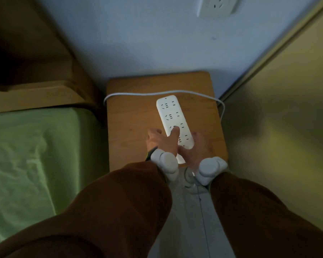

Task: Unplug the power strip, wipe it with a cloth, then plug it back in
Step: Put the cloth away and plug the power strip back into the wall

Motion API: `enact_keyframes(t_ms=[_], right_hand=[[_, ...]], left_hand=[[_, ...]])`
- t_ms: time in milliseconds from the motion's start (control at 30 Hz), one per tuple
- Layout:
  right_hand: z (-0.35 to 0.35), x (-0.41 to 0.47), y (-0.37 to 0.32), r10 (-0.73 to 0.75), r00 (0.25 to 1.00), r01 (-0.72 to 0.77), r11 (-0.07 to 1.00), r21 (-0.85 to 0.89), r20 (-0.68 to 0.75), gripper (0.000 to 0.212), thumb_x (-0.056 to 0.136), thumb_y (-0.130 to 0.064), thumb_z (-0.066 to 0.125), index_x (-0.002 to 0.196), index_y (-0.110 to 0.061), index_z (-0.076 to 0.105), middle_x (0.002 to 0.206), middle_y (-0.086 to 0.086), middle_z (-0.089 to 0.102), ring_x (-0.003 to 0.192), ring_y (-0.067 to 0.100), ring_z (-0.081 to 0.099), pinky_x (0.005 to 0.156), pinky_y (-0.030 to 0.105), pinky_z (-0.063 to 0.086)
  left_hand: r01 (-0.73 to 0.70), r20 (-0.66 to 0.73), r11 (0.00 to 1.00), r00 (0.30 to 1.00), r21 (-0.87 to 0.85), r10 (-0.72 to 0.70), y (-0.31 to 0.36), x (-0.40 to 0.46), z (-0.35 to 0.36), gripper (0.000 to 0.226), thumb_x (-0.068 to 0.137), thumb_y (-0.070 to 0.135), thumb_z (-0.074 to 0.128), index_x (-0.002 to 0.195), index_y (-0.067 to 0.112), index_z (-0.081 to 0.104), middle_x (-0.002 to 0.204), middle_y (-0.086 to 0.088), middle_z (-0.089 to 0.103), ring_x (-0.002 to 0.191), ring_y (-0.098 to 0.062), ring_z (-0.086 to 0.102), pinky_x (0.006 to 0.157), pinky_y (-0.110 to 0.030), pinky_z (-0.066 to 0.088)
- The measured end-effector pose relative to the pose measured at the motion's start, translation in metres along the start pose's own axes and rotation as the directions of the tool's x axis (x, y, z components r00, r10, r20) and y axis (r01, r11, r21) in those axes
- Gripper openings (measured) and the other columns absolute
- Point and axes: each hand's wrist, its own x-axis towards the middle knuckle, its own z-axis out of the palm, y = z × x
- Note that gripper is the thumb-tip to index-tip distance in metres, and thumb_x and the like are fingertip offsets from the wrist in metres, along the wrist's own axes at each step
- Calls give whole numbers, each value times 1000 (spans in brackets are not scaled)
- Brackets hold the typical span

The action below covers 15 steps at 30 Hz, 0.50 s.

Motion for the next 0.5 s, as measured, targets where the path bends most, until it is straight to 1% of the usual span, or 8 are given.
enact_keyframes(t_ms=[67, 133, 233, 300, 367, 433, 467, 500], right_hand=[[6, 7, -1, 4, 1000, -6, 995, -99, -19, 72, 62, -44, 84, 121, -24, 47, 120, 3, 56, 110, 28, 57, 89, 50, 54], [11, 11, 1, -4, 1000, 4, 981, -192, 1, 76, 64, -45, 85, 124, -20, 45, 122, 4, 52, 112, 28, 53, 91, 47, 51], [20, 16, 6, -58, 998, 48, 962, -268, -31, 81, 66, -55, 78, 129, -17, 44, 125, 7, 51, 115, 29, 51, 92, 39, 46], [24, 14, 7, -71, 996, 52, 953, -299, -52, 82, 69, -52, 79, 132, -17, 41, 128, 8, 49, 117, 28, 50, 94, 39, 43], [26, 16, 8, -67, 995, 40, 949, -313, -77, 85, 67, -49, 83, 133, -18, 39, 128, 8, 48, 116, 28, 50, 95, 42, 47], [26, 17, 9, -69, 994, 36, 934, -355, -81, 90, 63, -45, 86, 134, -20, 37, 128, 6, 47, 116, 26, 49, 95, 44, 49], [26, 17, 8, -51, 996, 22, 928, -372, -69, 92, 61, -42, 87, 135, -21, 35, 129, 5, 45, 118, 26, 47, 96, 43, 48], [26, 19, 9, -43, 997, 14, 927, -376, -68, 95, 61, -40, 87, 136, -21, 33, 130, 5, 44, 119, 25, 46, 97, 44, 48]], left_hand=[[29, 3, 1000, 1000, -1, -29, 0, 9, 4, 63, 84, 49, 71, 130, 13, 47, 131, -9, 56, 112, -28, 59, 80, -33, 44], [57, 11, 998, 998, 12, -57, -1, 14, 8, 64, 84, 48, 72, 130, 12, 47, 132, -9, 56, 114, -29, 59, 81, -34, 45], [64, 21, 997, 998, 36, -65, -4, 23, 13, 65, 82, 49, 73, 130, 13, 47, 131, -8, 56, 116, -29, 58, 85, -34, 47], [52, 32, 997, 998, 55, -53, -6, 24, 16, 66, 82, 49, 74, 130, 13, 48, 130, -8, 57, 115, -28, 58, 84, -34, 47], [70, 69, 996, 995, 59, -74, -2, 26, 14, 64, 84, 49, 72, 131, 13, 48, 125, -6, 58, 105, -25, 59, 79, -31, 44], [88, 85, 996, 992, 28, -90, 5, 40, 5, 60, 86, 52, 68, 129, 14, 51, 112, -3, 61, 87, -20, 59, 72, -27, 44], [100, 81, 995, 992, 15, -101, 10, 51, -1, 60, 86, 58, 65, 124, 13, 55, 109, -2, 65, 84, -20, 63, 70, -27, 47], [89, 87, 996, 992, 8, -90, 17, 61, -7, 65, 84, 64, 60, 121, 11, 60, 108, -5, 70, 85, -24, 68, 73, -31, 53]])
